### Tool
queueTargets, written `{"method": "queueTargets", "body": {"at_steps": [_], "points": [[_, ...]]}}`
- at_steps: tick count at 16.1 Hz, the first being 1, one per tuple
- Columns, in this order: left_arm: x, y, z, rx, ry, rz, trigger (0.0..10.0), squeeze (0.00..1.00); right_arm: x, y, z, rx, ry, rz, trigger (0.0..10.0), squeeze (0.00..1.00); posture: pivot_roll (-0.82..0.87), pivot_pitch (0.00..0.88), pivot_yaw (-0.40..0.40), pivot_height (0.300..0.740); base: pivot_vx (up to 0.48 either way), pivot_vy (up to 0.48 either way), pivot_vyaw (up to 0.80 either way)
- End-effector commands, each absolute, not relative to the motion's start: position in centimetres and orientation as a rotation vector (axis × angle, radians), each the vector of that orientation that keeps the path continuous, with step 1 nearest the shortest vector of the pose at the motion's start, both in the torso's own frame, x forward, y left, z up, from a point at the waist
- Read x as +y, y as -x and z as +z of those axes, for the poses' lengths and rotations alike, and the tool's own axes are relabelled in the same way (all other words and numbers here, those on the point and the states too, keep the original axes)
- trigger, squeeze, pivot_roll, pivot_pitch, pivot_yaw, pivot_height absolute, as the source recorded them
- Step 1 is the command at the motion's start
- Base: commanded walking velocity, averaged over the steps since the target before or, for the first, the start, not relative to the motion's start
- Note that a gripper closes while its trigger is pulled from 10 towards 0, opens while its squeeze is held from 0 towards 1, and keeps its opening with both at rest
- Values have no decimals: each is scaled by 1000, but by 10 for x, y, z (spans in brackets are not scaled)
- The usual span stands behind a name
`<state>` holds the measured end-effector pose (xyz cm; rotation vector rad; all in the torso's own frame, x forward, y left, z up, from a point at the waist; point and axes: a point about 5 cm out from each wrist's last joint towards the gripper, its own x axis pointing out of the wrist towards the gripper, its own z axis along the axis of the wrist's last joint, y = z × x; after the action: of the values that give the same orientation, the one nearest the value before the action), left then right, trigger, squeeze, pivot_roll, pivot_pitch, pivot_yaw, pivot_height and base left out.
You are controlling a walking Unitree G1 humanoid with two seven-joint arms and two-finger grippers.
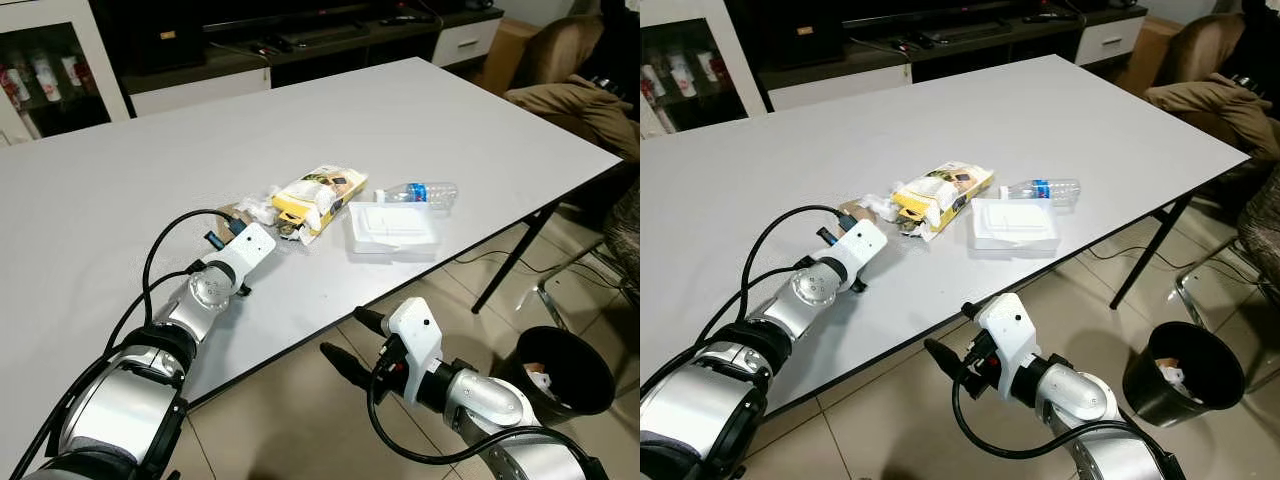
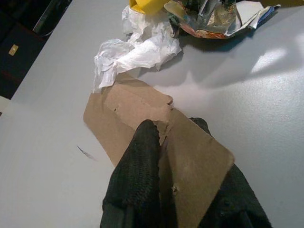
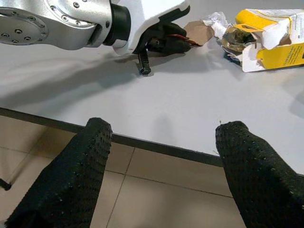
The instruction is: Picking trash to rubbish bin
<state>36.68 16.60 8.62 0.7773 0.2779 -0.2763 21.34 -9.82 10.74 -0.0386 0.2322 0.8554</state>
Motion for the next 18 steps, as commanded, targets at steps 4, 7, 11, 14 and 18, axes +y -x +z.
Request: {"method": "queueTargets", "body": {"at_steps": [4,7,11,14,18], "points": [[173,-365,87,246,-742,-259,0,0,-94,-217,108,224,36,874,10000,0,-174,0,-20,740,0,0,0],[181,-366,110,85,-498,-225,0,0,-90,-222,108,197,33,855,10000,0,-161,0,-6,740,0,0,0],[202,-338,133,-118,-292,-147,0,0,-89,-231,113,147,32,813,10000,0,-144,0,-11,740,0,0,0],[216,-302,161,-268,-31,-23,0,0,-95,-253,129,33,9,681,10000,0,-116,0,-35,740,0,0,0],[198,-289,176,-296,-1,-33,4431,0,-107,-274,135,-42,22,478,10000,0,-58,0,-68,740,0,0,0]]}}
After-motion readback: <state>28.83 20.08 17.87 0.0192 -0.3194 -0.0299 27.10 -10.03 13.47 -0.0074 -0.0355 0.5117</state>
